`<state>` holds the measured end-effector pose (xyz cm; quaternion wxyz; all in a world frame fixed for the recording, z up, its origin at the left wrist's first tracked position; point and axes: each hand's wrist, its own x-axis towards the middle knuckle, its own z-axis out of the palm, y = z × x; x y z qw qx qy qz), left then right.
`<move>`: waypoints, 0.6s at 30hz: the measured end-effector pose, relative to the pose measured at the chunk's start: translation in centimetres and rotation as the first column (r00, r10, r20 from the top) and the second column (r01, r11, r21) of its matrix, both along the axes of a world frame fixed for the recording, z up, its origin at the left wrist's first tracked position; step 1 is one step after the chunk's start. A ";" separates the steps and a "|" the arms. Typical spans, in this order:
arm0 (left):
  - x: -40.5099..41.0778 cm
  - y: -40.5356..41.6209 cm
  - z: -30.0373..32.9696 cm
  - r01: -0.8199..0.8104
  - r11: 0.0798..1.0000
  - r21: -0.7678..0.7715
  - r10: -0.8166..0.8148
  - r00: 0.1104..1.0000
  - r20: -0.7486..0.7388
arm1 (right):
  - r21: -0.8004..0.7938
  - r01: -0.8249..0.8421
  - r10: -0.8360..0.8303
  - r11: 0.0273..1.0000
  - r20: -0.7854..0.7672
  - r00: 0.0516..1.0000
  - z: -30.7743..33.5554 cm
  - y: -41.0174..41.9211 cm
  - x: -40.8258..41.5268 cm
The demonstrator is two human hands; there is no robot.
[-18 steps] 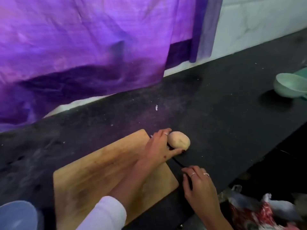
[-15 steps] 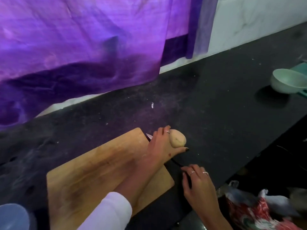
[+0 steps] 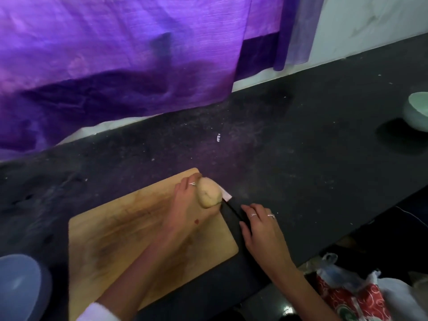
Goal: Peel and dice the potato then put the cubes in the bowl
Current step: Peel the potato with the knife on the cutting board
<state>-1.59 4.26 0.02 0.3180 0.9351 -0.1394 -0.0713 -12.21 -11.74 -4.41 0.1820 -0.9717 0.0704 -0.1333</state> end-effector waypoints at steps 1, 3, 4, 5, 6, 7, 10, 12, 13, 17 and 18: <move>-0.4 1.8 0.2 -0.033 0.999 0.011 0.033 0.999 -0.017 | -0.014 -0.008 0.008 1.000 -0.013 1.000 0.1 0.1 0.5; -1.4 5.1 0.5 -0.087 0.996 0.027 0.089 0.993 -0.076 | -0.032 -0.024 0.022 0.999 -0.044 0.999 0.0 0.2 1.4; -2.1 6.6 0.6 -0.117 0.993 0.029 0.119 0.989 -0.093 | -0.044 -0.034 0.031 0.998 -0.061 0.998 0.0 0.4 1.9; -2.8 8.0 0.5 -0.144 0.989 0.031 0.147 0.984 -0.099 | -0.052 -0.042 0.038 0.998 -0.081 0.996 0.0 0.6 2.3; -3.5 8.9 0.4 -0.164 0.986 0.034 0.167 0.980 -0.108 | -0.054 -0.039 0.033 0.998 -0.103 0.994 0.2 0.6 2.6; -4.2 9.9 0.2 -0.186 0.982 0.035 0.189 0.975 -0.114 | -0.053 -0.034 0.028 0.998 -0.127 0.992 0.4 0.8 3.0; -5.4 11.7 -0.7 -0.214 0.977 0.020 0.215 0.971 -0.102 | 0.003 -0.009 0.010 1.000 -0.200 0.980 1.4 1.1 4.2; -5.8 12.4 -1.4 -0.217 0.976 -0.010 0.216 0.974 -0.074 | 0.092 0.050 -0.032 0.995 -0.188 0.982 2.4 1.4 4.5; -6.0 12.6 -1.7 -0.218 0.976 -0.029 0.216 0.974 -0.066 | 0.150 0.075 -0.047 0.986 -0.181 0.982 3.0 1.7 4.5; -6.7 13.2 -2.2 -0.197 0.974 -0.112 0.195 0.980 -0.029 | 0.370 0.167 -0.077 0.914 -0.245 0.966 4.9 3.1 4.0; -6.8 13.4 -2.3 -0.191 0.973 -0.130 0.191 0.982 -0.010 | 0.409 0.163 -0.057 0.898 -0.258 0.964 5.2 3.8 3.9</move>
